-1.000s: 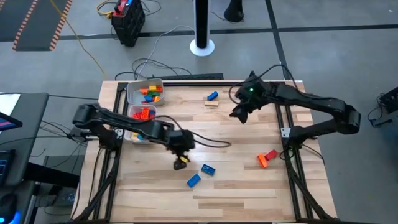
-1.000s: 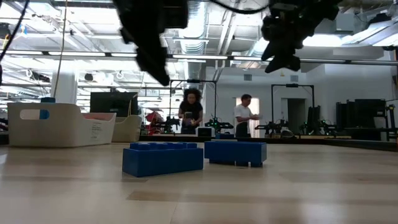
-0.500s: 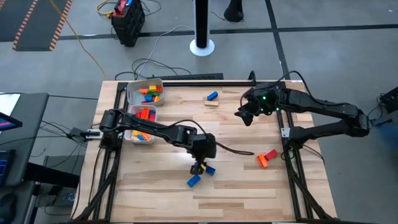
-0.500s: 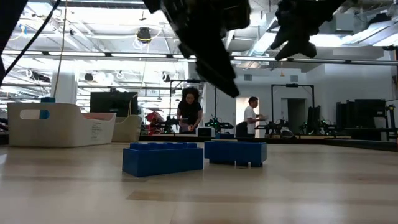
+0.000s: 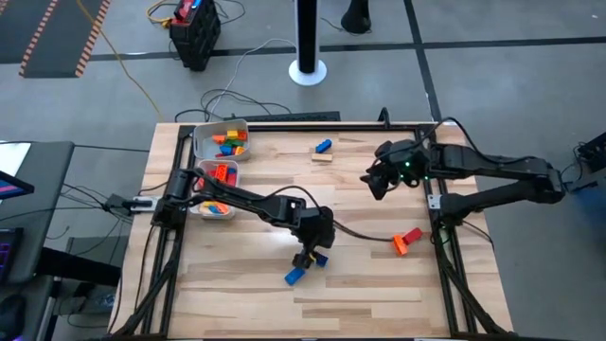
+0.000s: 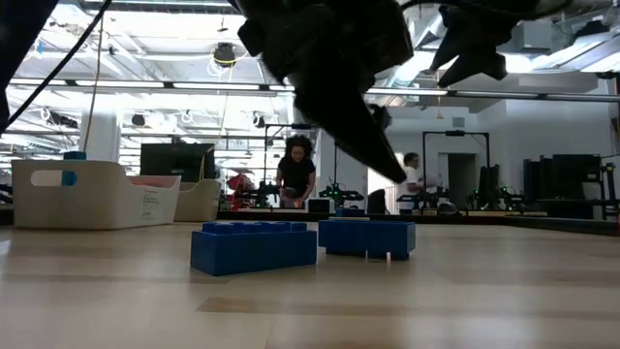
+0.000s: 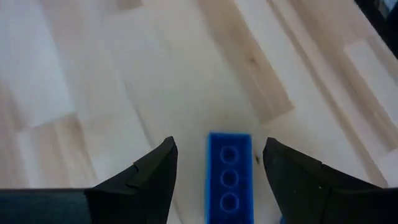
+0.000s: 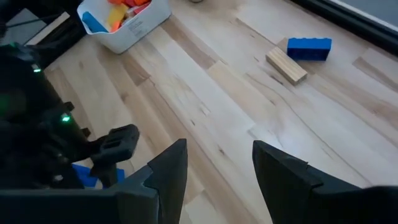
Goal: Sort blocks by size
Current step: Put the large blue game piece into the white bin
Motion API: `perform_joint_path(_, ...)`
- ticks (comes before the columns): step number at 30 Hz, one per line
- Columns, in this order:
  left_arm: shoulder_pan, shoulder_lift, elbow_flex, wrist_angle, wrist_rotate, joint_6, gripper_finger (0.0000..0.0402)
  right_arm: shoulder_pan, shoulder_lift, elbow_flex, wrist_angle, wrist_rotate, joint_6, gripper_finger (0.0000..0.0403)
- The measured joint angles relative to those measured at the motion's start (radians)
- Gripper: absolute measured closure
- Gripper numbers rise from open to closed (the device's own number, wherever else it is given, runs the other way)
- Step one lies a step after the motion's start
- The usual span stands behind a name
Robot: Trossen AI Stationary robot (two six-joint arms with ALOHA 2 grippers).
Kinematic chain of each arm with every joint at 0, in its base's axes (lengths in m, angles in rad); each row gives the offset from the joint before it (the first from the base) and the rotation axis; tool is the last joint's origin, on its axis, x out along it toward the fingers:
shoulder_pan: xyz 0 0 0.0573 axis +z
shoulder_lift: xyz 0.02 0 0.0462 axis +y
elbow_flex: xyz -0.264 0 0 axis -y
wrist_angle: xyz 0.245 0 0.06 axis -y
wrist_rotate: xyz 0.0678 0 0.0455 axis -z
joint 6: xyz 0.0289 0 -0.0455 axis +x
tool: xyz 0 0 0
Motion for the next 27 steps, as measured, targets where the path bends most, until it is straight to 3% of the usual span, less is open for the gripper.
perform_joint_path(3, -0.019, 0.024, -0.006, 0.050, -0.007, 0.041, 0.0176, 0.007, -0.011, 0.000, -0.009, 0.011, 0.004, 0.0196)
perform_joint_path(21, -0.053, 0.104, -0.013, 0.002, -0.127, 0.029, 0.0177, 0.007, -0.057, 0.000, -0.057, 0.012, 0.049, 0.0196)
perform_joint_path(24, -0.055, 0.103, -0.013, -0.015, -0.154, 0.028, 0.0190, 0.007, -0.057, 0.000, -0.059, 0.012, 0.053, 0.0196)
perform_joint_path(27, -0.056, 0.096, -0.012, -0.039, -0.178, -0.003, 0.0229, 0.007, -0.057, 0.000, -0.061, 0.012, 0.054, 0.0196)
